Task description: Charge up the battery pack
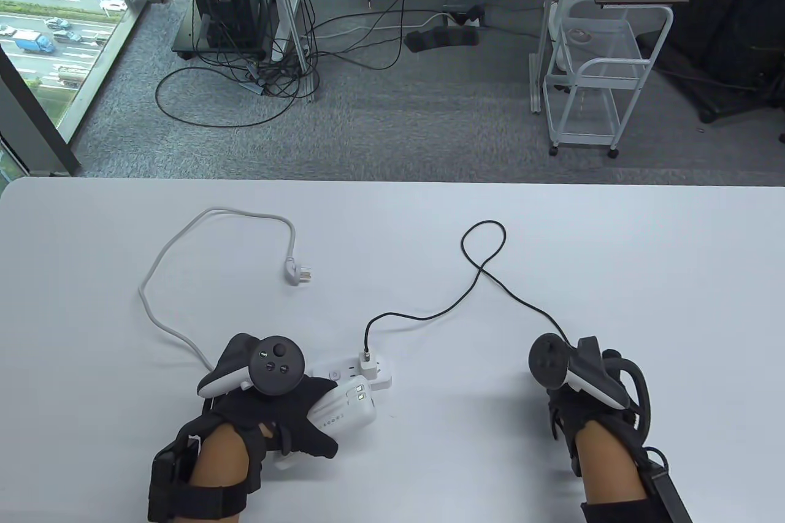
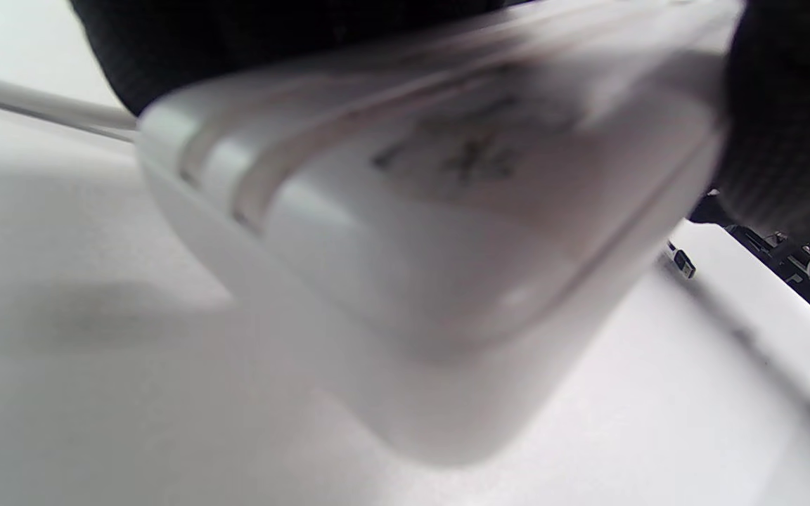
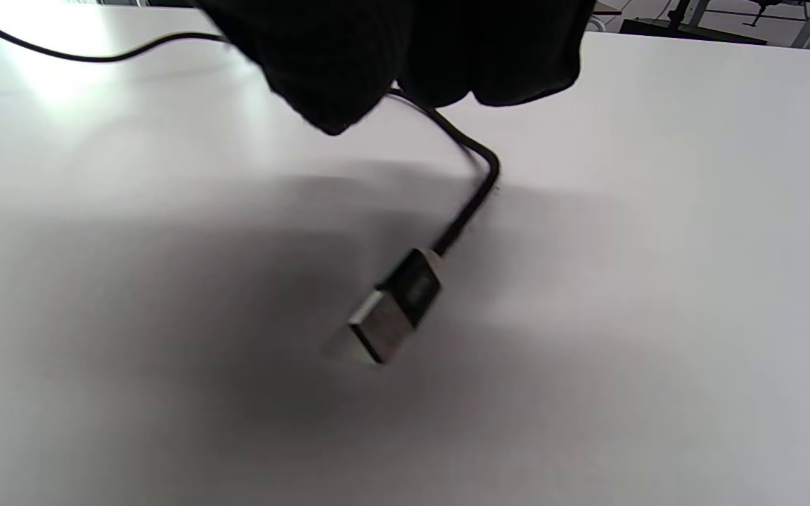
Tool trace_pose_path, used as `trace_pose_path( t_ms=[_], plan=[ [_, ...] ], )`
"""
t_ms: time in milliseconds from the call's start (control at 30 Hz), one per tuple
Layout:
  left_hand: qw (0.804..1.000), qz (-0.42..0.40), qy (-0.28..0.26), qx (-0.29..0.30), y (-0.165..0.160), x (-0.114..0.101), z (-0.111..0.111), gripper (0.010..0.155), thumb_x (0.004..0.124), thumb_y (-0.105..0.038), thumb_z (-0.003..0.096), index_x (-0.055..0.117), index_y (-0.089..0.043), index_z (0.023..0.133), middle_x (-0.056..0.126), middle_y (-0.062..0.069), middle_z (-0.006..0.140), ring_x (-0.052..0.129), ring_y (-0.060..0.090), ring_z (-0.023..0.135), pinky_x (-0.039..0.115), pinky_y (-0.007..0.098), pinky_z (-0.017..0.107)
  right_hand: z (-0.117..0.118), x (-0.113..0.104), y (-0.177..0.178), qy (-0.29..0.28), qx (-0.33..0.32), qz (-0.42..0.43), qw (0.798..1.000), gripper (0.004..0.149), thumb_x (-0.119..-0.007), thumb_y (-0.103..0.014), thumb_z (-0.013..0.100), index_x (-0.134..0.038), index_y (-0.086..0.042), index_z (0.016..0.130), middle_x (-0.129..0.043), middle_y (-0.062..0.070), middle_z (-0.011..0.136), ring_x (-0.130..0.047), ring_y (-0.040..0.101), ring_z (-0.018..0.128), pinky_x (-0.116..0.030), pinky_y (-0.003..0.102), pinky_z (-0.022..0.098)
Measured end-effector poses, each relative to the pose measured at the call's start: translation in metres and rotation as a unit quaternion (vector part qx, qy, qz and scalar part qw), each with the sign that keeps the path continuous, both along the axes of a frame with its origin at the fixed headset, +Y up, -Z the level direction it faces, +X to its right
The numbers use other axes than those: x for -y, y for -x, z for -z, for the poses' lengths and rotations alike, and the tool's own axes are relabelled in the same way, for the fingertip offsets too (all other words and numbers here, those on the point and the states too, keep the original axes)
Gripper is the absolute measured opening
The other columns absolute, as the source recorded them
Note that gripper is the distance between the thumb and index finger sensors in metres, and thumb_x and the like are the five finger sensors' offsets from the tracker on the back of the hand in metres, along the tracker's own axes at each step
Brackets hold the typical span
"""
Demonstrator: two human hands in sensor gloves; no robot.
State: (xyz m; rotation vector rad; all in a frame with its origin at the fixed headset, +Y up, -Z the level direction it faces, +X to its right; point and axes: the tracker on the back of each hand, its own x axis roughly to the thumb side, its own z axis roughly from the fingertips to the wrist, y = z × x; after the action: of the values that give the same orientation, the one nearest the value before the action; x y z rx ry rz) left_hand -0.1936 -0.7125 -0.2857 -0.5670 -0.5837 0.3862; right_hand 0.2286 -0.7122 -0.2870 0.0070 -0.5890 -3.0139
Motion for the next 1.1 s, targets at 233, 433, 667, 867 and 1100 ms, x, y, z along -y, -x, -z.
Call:
trace_pose_path(
  t_ms=[233, 433, 667, 867, 1100],
  plan=[
    [1.000, -0.005, 0.004, -0.008, 0.005, 0.002, 0.001, 0.104, 0.087, -0.082, 0.0295, 0.066, -0.016, 0.107, 0.080, 0.007, 0.099, 0.095, 0.032, 0.082, 0.082, 0.049, 0.062, -0.005, 0.023, -0.012, 0.051, -0.021, -0.046, 0.997, 0.052, -0.085, -0.016, 0.046, -0.065, -0.035, 0.090, -0.036, 0.016, 0.116, -0.049, 0.052, 0.103, -0.032, 0.077, 0.071],
    [1.000, -0.001, 0.008, -0.012, 0.007, 0.003, 0.002, 0.104, 0.087, -0.082, 0.0294, 0.065, -0.016, 0.108, 0.080, 0.007, 0.099, 0.095, 0.032, 0.082, 0.082, 0.049, 0.063, -0.008, 0.028, -0.015, 0.033, -0.048, -0.016, 0.998, 0.047, -0.086, -0.015, 0.048, -0.067, -0.035, 0.086, -0.032, 0.017, 0.116, -0.045, 0.053, 0.104, -0.032, 0.077, 0.071],
    [1.000, -0.001, 0.007, -0.012, 0.006, 0.002, 0.002, 0.104, 0.087, -0.081, 0.0293, 0.066, -0.016, 0.107, 0.080, 0.007, 0.099, 0.095, 0.032, 0.082, 0.082, 0.049, 0.063, -0.009, 0.030, -0.019, 0.020, -0.052, 0.039, 0.998, 0.044, -0.085, -0.018, 0.042, -0.074, -0.031, 0.083, -0.041, 0.018, 0.114, -0.052, 0.052, 0.102, -0.036, 0.077, 0.071],
    [1.000, -0.005, -0.017, -0.002, 0.003, -0.001, 0.002, 0.104, 0.088, -0.081, 0.0293, 0.065, -0.016, 0.107, 0.080, 0.007, 0.099, 0.095, 0.032, 0.082, 0.081, 0.050, 0.063, -0.006, 0.023, -0.010, -0.017, -0.068, 0.095, 0.993, 0.045, -0.082, -0.017, 0.042, -0.072, -0.027, 0.085, -0.047, 0.020, 0.112, -0.057, 0.052, 0.100, -0.039, 0.077, 0.069],
    [0.998, -0.007, -0.059, 0.003, 0.000, -0.005, 0.003, 0.104, 0.088, -0.080, 0.0282, 0.059, -0.021, 0.109, 0.077, 0.006, 0.101, 0.093, 0.032, 0.083, 0.081, 0.050, 0.063, 0.004, -0.004, 0.028, -0.058, -0.092, 0.162, 0.981, 0.047, -0.079, -0.017, 0.042, -0.068, -0.026, 0.087, -0.077, 0.011, 0.096, -0.081, 0.048, 0.090, -0.045, 0.075, 0.069]
  ],
)
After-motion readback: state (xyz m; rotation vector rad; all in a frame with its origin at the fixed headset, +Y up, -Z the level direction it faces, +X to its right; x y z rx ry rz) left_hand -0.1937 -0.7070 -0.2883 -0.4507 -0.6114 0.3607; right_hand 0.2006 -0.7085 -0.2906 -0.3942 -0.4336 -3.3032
